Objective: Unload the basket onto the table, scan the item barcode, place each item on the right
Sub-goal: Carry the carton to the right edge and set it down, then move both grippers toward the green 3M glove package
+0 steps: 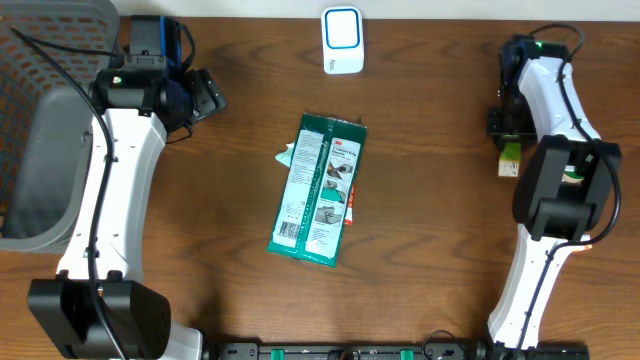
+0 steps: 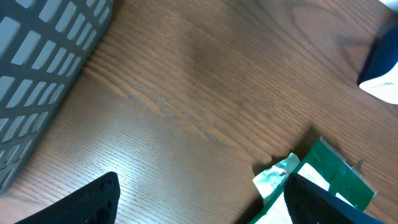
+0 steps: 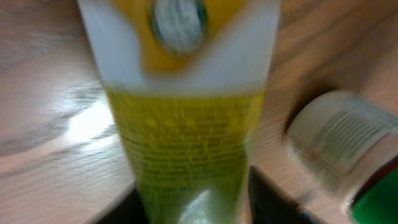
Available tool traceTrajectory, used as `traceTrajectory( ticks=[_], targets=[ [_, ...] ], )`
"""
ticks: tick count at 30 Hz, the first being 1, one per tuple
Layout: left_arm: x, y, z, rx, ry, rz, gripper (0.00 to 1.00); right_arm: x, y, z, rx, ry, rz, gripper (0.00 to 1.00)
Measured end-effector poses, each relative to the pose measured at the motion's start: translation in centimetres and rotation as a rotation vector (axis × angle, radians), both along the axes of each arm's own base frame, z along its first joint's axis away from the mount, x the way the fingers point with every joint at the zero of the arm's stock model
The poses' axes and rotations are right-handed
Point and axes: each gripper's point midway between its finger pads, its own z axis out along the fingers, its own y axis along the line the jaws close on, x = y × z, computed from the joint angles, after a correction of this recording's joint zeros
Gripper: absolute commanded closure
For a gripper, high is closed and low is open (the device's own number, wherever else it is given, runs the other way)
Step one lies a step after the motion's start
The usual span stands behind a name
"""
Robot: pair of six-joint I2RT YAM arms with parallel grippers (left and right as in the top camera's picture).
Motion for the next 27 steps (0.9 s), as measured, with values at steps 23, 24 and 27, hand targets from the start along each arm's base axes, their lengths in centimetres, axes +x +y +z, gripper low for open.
traceTrajectory(
  ticks=[23,24,27],
  targets=[
    [0.0,0.0,0.0,0.0,0.001,0.0,0.05,3.0,14.7,11.9,0.66,-0.209,0.286,0.13],
    [0.0,0.0,0.0,0.0,0.002,0.0,0.02,2.8,16.5,12.5,0.735,-0.218,0.321,0.13],
    [0.6,0.0,0.3,-0.002,-0.026,0.0,0.02,2.4,20.1,13.6,0.881,-0.231,0.391,0.14]
  ],
)
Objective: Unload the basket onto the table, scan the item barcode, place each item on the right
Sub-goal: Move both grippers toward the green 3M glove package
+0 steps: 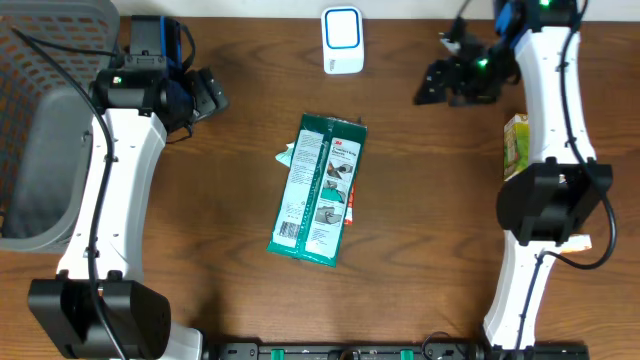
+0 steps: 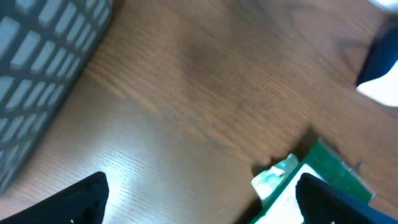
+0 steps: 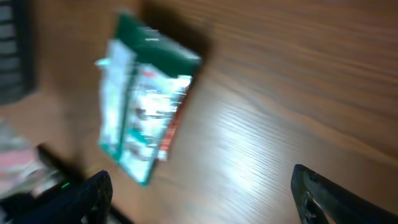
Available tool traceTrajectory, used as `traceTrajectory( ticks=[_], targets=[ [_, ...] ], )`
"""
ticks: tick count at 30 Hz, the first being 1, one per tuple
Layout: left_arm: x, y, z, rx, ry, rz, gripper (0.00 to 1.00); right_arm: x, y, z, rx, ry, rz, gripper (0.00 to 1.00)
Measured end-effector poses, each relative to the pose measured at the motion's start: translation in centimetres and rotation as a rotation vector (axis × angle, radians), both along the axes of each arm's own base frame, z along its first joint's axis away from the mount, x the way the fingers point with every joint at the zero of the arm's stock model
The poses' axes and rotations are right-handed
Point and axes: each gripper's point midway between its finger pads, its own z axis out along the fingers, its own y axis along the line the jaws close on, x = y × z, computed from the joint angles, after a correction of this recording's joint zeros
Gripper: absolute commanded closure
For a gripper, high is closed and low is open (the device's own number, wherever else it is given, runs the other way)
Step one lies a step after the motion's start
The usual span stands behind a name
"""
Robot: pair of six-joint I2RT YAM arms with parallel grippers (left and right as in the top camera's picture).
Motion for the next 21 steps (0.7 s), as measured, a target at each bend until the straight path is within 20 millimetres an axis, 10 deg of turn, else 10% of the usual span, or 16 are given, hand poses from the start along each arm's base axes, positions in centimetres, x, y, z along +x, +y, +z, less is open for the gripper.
traceTrajectory(
  ticks=[3,4,5,7,9,21],
  targets=[
    [0.7,0.0,0.4,0.0,-0.035,0.0,0.06,-0.6,2.0,-0.2,0.073,0.008,0.052,0.15],
    [0.3,0.0,0.2,-0.001,-0.014,-0.001,0.39,-0.8,2.7,-0.6,0.103,0.015,0.07,0.17],
    [-0.3,-0.1,-0.2,-0.007,0.014,-0.006,0.48,-1.2,3.5,-1.0,0.137,0.024,0.097,0.17],
    [-0.9,-0.8,-0.5,-0.035,0.043,-0.037,0.48,-2.0,4.5,-2.0,0.189,0.049,0.134,0.19],
    [-1.6,-1.9,-1.1,-0.062,0.075,-0.095,0.05,-3.1,5.7,-3.5,0.237,0.09,0.166,0.18],
    [-7.7,-7.6,-10.2,-0.092,0.315,-0.37,0.35,-8.5,9.8,-10.1,0.375,0.25,0.235,0.01]
  ],
)
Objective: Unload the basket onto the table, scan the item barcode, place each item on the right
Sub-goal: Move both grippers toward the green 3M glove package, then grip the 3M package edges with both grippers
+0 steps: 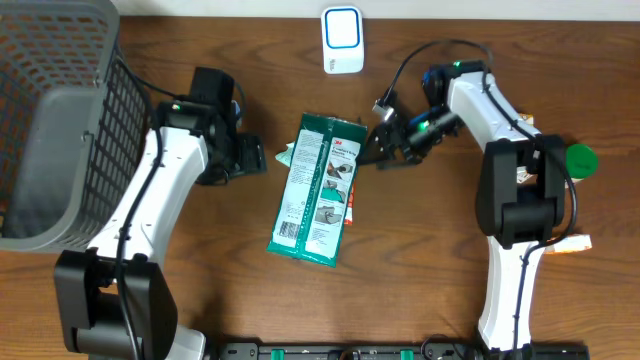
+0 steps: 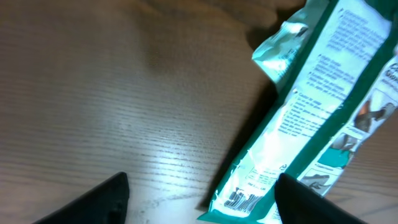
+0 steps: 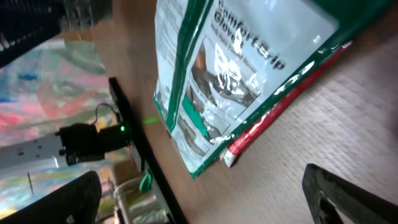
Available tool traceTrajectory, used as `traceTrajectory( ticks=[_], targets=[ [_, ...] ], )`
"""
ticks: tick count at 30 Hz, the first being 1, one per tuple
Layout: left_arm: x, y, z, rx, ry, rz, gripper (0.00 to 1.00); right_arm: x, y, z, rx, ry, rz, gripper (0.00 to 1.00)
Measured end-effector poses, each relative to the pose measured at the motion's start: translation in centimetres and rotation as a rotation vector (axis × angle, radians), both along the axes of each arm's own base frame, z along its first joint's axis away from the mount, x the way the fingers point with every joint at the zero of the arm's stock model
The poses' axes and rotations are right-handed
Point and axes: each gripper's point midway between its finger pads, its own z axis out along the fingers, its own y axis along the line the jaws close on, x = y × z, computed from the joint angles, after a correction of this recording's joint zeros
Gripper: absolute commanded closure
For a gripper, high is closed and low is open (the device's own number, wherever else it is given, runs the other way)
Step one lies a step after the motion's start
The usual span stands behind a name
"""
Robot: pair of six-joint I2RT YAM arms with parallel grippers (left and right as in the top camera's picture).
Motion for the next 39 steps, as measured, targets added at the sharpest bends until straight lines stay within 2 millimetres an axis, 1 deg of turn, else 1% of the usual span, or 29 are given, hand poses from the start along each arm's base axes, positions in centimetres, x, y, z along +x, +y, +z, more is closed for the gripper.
traceTrajectory(
  ticks=[5,9,12,14,17,20,25,26,28,35,39],
  targets=[
    [-0.2,-0.9,-1.9,-0.005,-0.014,-0.038,0.38,-0.8,1.0,-0.9,0.017,0.01,0.012,0.01],
    [-1.5,-2.5,-4.0,-0.004,0.0,-0.091,0.38,-1.1,1.5,-1.7,0.017,0.015,0.012,0.01],
    [-2.0,-3.8,-5.3,-0.01,-0.011,-0.133,0.38,-1.3,1.9,-2.2,0.015,0.014,0.012,0.01],
    [-2.5,-4.4,-6.0,-0.013,-0.013,-0.153,0.38,-1.5,2.4,-2.4,0.015,0.011,0.022,0.01],
    [-3.1,-4.8,-6.7,-0.012,-0.007,-0.165,0.38,-1.9,3.5,-2.5,0.018,0.0,0.048,0.01],
    [-3.5,-4.8,-7.1,-0.009,0.004,-0.168,0.38,-2.2,4.6,-2.6,0.024,-0.021,0.075,0.01],
    [-3.5,-4.8,-7.1,-0.009,0.004,-0.168,0.39,-2.8,6.1,-2.6,0.034,-0.04,0.11,0.01],
    [-3.4,-4.8,-7.1,-0.01,0.003,-0.168,0.42,-2.9,6.4,-2.6,0.037,-0.039,0.116,0.01],
    [-3.4,-4.8,-7.1,-0.009,0.004,-0.166,0.45,-3.3,6.9,-2.5,0.042,-0.035,0.127,0.01],
    [-3.3,-4.8,-7.1,-0.011,-0.001,-0.162,0.66,-4.2,8.1,-2.4,0.047,-0.035,0.16,0.01],
    [-2.8,-5.0,-7.1,-0.017,-0.027,-0.164,0.67,-4.6,8.7,-2.4,0.051,-0.042,0.178,0.01]
  ],
)
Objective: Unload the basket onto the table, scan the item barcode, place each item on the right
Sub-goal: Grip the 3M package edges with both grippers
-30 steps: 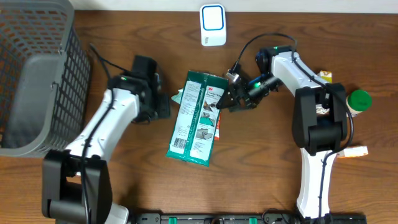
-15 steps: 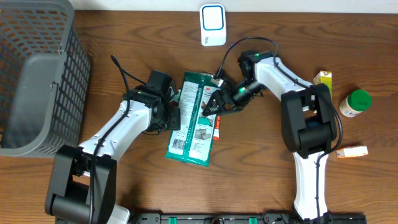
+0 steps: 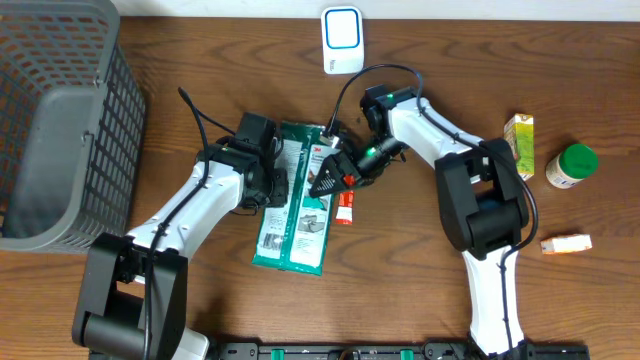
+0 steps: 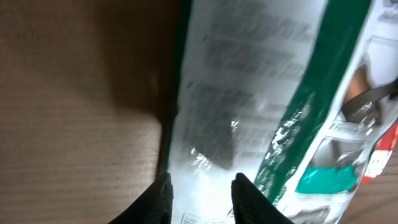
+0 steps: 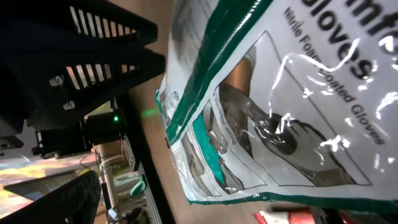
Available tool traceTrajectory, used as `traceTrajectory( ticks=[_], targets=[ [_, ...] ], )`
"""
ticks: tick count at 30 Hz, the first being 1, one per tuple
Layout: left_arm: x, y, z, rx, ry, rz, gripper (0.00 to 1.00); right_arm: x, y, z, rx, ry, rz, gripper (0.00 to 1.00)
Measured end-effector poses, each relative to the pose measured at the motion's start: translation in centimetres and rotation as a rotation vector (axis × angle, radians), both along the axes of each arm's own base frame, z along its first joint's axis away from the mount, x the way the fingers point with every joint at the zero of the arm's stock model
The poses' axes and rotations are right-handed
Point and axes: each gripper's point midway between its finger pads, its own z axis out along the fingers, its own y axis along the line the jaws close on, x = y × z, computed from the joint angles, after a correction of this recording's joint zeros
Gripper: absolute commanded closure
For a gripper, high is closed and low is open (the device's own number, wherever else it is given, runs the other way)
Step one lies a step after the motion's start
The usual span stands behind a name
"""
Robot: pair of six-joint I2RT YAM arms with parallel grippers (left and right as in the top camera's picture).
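Note:
A green and white glove package (image 3: 293,205) lies flat on the wooden table, with a small red and white piece (image 3: 343,208) sticking out at its right edge. My left gripper (image 3: 277,186) is on the package's left edge. In the left wrist view its fingers (image 4: 160,199) have narrowed onto the package (image 4: 261,93), one at the edge and one on top. My right gripper (image 3: 332,177) stands open over the right edge. The right wrist view shows the package's printed face (image 5: 292,112). The white and blue scanner (image 3: 341,40) stands at the back.
A grey mesh basket (image 3: 50,120) fills the left side. At the right stand a yellow-green carton (image 3: 519,145), a green-capped bottle (image 3: 572,165) and a small flat box (image 3: 565,243).
Both grippers have come in onto the package, the left onto its left edge with narrowed fingers, the right over its right edge. The package has shifted slightly left and toward the front.
The left gripper hung open near the basket while the right was over the carton at the far right. The right arm then stood by the scanner. Both then flanked the package, open. Now both are on it and it has shifted.

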Motion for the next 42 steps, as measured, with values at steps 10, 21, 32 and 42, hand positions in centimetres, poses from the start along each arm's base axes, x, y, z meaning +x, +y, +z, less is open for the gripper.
traceTrajectory(
  ticks=[10,21,32,42],
  targets=[
    [-1.2,1.5,-2.5,0.065,0.005,0.013,0.57,-0.1,0.2,0.0,0.001,-0.003,0.006,0.01],
    [-2.7,1.6,-3.6,0.056,0.045,0.007,0.63,-0.4,-0.3,-0.5,-0.058,0.031,-0.007,0.01],
    [-3.1,-1.4,-3.3,-0.118,0.069,-0.029,0.73,-0.5,0.9,-0.8,-0.085,0.037,-0.02,0.01],
    [-3.2,-1.9,-3.2,-0.146,0.076,-0.035,0.73,-2.9,1.5,-1.5,-0.19,0.09,0.019,0.01]
  ],
)
